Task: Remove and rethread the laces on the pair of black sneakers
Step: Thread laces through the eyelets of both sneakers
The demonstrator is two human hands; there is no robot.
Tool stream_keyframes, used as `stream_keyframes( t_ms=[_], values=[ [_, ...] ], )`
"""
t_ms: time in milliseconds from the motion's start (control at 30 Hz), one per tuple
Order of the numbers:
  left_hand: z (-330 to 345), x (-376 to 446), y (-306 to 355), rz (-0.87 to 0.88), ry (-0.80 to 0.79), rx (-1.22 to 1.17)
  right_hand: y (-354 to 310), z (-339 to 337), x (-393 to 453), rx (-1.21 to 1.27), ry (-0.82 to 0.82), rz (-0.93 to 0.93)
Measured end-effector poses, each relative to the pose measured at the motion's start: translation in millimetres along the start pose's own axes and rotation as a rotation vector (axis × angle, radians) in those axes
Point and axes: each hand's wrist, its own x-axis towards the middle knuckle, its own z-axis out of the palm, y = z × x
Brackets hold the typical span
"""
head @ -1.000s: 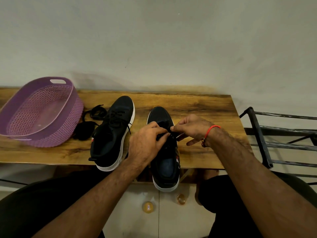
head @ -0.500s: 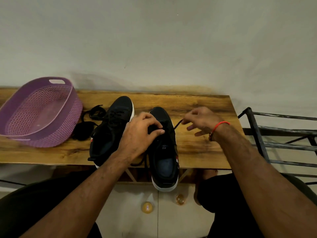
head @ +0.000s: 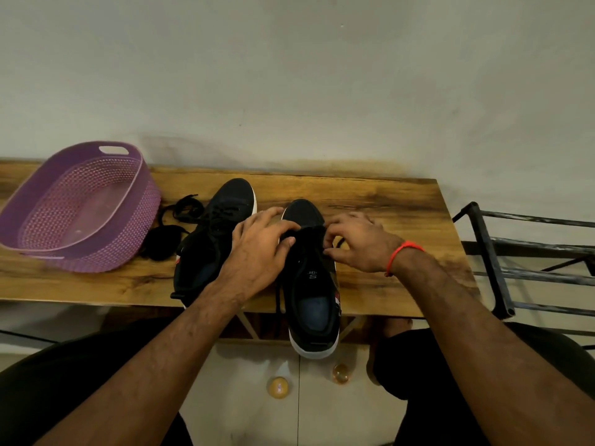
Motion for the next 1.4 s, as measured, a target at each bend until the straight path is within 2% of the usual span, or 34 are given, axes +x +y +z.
stream_keyframes(
  t_ms=[100,200,267,333,433,533,600,767,833,900,1000,1067,1133,1233,1400],
  values=[
    [-4,2,-5,-0.043,-0.01,-0.051,12,-8,-3,-0.015,-0.011,0.126],
    [-5,3,-10,-0.062,-0.028,-0.043,45,-24,-9,-0.117,0.039,0.472],
    [-6,3,-12,-0.069,-0.027,-0.065,60,-26,-14,-0.144,0.064,0.582],
    [-6,3,-13,-0.067,-0.017,-0.091,58,-22,-14,-0.159,0.055,0.427],
    [-6,5,-13,-0.057,-0.008,-0.092,24,-14,-11,0.105,0.029,0.042],
    [-6,5,-14,-0.063,-0.019,-0.088,4,-3,-1,0.093,-0.003,-0.078],
    [-7,5,-14,-0.068,-0.031,-0.09,5,-5,0,0.038,-0.009,-0.033],
    [-11,4,-12,-0.084,-0.042,-0.105,46,-21,-8,-0.168,-0.023,0.461],
    [-13,3,-10,-0.095,-0.053,-0.126,54,-22,-11,-0.114,-0.015,0.535],
    [-16,3,-9,-0.104,-0.07,-0.126,49,-20,-10,-0.065,-0.049,0.408],
    [-18,3,-10,-0.102,-0.102,-0.098,20,-15,-10,0.131,-0.081,0.091],
    [-19,3,-10,-0.085,-0.135,-0.082,10,-9,-4,0.089,-0.064,-0.027],
    [-20,4,-10,-0.07,-0.17,-0.086,14,-9,0,0.022,-0.068,0.03],
    [-20,4,-11,-0.052,-0.226,-0.074,25,-15,-4,0.07,-0.116,0.14],
    [-17,4,-10,-0.041,-0.249,-0.121,16,-12,-6,0.155,-0.112,-0.026]
  ],
)
